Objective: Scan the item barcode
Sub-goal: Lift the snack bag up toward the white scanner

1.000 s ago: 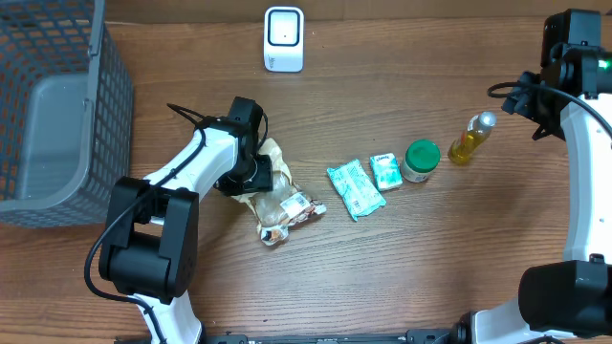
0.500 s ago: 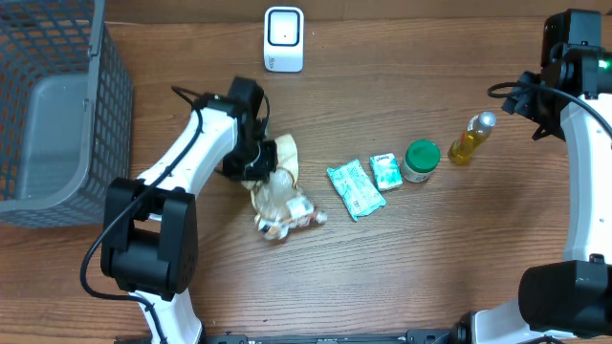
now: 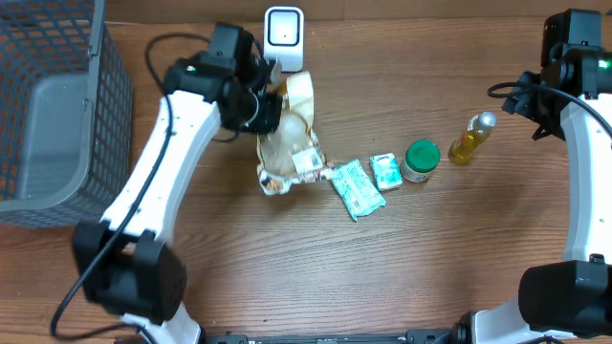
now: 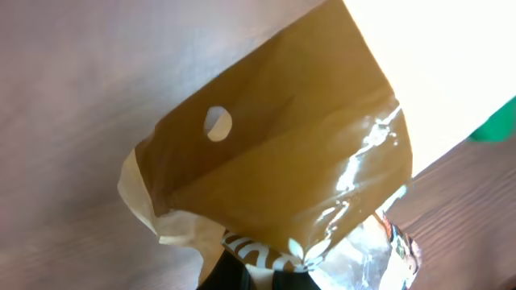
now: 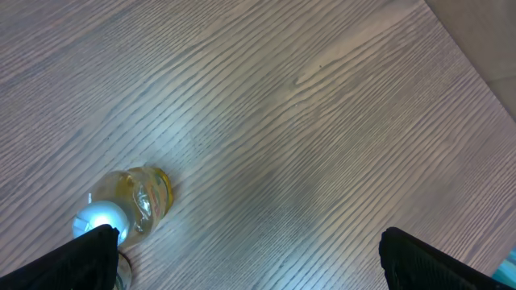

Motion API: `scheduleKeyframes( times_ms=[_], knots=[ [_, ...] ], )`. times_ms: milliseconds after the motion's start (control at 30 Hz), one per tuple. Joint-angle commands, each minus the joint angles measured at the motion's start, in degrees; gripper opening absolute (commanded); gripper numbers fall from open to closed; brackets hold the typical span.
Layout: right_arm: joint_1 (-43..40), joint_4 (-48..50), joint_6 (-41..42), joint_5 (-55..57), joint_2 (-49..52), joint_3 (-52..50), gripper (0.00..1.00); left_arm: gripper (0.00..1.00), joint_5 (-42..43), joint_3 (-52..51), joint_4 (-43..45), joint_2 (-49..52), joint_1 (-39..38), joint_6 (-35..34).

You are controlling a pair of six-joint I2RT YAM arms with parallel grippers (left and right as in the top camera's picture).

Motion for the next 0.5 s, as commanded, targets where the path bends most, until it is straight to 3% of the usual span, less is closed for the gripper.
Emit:
scheduleKeyframes(
  times_ms=[0,167,467],
  knots=[
    [0.07,0.26,0.42,0.13,-0.04,0.44,1.0,0.04,1.55,3.85,1.46,-6.12,0.35,4.2],
    [0.07,0.26,0.42,0.13,-0.04,0.44,1.0,0.04,3.1,4.07,5.05,-11.19,0.35,4.26],
    [0.07,0.26,0.42,0.13,-0.04,0.44,1.0,0.04,5.18,4.07,1.57,-13.94,0.35,4.57]
  ],
)
